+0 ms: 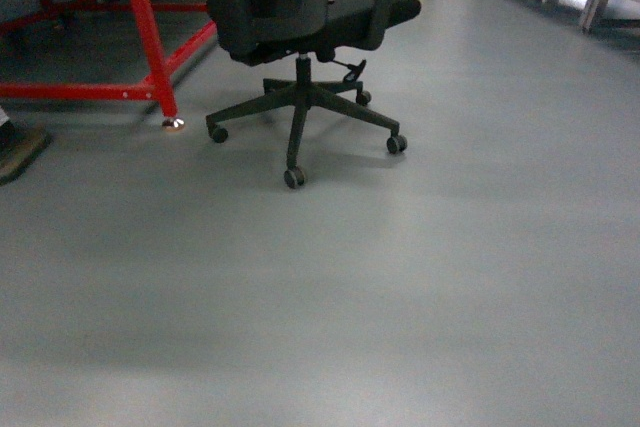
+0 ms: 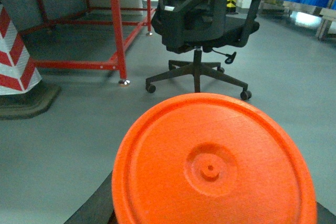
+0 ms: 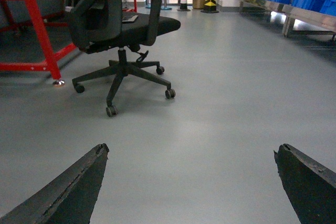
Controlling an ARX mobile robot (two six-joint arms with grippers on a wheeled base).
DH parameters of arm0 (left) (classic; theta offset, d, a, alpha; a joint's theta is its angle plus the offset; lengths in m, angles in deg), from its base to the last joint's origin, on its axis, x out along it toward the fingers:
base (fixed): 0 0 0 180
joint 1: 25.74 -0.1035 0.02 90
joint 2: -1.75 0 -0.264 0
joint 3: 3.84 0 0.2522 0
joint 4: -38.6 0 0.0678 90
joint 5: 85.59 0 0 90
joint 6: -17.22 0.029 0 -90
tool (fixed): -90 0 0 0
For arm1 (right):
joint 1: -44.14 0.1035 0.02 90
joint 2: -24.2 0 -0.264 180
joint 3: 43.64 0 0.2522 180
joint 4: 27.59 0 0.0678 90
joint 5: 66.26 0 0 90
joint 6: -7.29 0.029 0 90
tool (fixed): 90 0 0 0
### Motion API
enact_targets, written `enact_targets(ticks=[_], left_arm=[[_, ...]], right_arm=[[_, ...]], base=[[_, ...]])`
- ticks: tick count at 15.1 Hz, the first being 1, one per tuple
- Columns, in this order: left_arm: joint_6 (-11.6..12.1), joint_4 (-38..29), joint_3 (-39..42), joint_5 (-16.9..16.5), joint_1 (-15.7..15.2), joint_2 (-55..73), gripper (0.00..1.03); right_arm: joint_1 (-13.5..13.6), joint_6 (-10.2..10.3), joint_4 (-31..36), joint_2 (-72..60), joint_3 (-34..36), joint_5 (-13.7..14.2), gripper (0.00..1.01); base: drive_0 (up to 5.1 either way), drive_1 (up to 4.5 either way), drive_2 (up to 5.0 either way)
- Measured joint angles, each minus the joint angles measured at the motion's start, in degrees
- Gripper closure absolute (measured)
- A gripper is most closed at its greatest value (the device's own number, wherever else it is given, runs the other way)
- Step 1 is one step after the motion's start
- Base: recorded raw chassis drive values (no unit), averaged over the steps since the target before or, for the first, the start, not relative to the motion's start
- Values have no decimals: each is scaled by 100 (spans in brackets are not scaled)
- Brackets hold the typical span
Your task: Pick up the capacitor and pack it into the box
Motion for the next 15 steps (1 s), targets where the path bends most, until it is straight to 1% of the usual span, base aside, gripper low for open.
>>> enact_targets(ticks=[15], left_arm=[[0,4,0,-2,0,0,59]], right_arm=[[0,0,-7,0,0,2,3]], base=[[-509,236,236]])
